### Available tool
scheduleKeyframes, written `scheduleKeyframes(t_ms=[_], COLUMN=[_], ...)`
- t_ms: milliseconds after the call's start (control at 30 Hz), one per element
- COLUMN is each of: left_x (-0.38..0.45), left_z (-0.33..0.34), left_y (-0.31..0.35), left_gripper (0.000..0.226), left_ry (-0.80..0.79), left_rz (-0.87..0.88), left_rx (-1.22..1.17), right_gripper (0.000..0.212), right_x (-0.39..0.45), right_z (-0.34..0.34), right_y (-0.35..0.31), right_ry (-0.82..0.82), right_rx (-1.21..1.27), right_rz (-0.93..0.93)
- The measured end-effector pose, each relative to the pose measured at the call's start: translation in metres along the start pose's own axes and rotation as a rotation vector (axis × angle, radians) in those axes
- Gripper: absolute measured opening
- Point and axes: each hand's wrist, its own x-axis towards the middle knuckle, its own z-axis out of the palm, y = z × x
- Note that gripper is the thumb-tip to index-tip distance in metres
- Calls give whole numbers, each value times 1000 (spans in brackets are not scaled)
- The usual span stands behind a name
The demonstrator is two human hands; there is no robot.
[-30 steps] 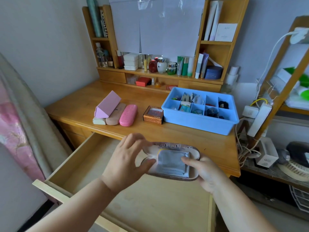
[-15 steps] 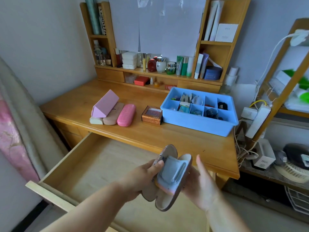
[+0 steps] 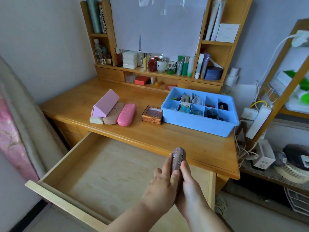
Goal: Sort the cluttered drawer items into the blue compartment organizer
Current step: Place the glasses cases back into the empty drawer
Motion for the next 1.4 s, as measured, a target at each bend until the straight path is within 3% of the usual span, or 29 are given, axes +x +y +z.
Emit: scheduleKeyframes(t_ms=[167,300,400,500,567,633,767,867,967,1067,1233,1333,1400], left_x=[2,9,13,13,18,27,58,94,136,189,227,212,190], left_z=[-1,-17,-41,-71,-97,-123,-163,-183,-199,-204,-200,-180,-160], left_y=[2,-8,-22,-42,-58,-72,-75,-70,-68,-73,-72,-61,-54], left_gripper=[62,77,61,40,36,36,44,48,52,54,56,54,57], left_ry=[-22,-102,46,249,360,431,421,490,630,628,611,657,607], left_rz=[12,22,63,8,-52,-73,-41,40,109,105,-21,148,277], left_rx=[46,66,-133,-342,-383,-354,-235,-21,258,458,478,372,297], right_gripper=[51,48,43,17,15,17,13,18,20,21,20,18,38], right_x=[4,8,12,28,41,57,101,132,141,150,151,152,158], right_z=[0,4,10,9,11,16,35,41,36,28,31,49,74], right_y=[-1,-6,-21,-46,-62,-72,-79,-72,-63,-62,-62,-58,-51], right_ry=[24,-110,-184,2,64,104,100,51,56,42,44,6,-47], right_rx=[-88,-122,-528,-834,-960,-1140,-1544,-1710,-1745,-1705,-1665,-1389,-992], right_rz=[51,-13,-183,-423,-548,-633,-729,-759,-801,-814,-762,-632,-464])
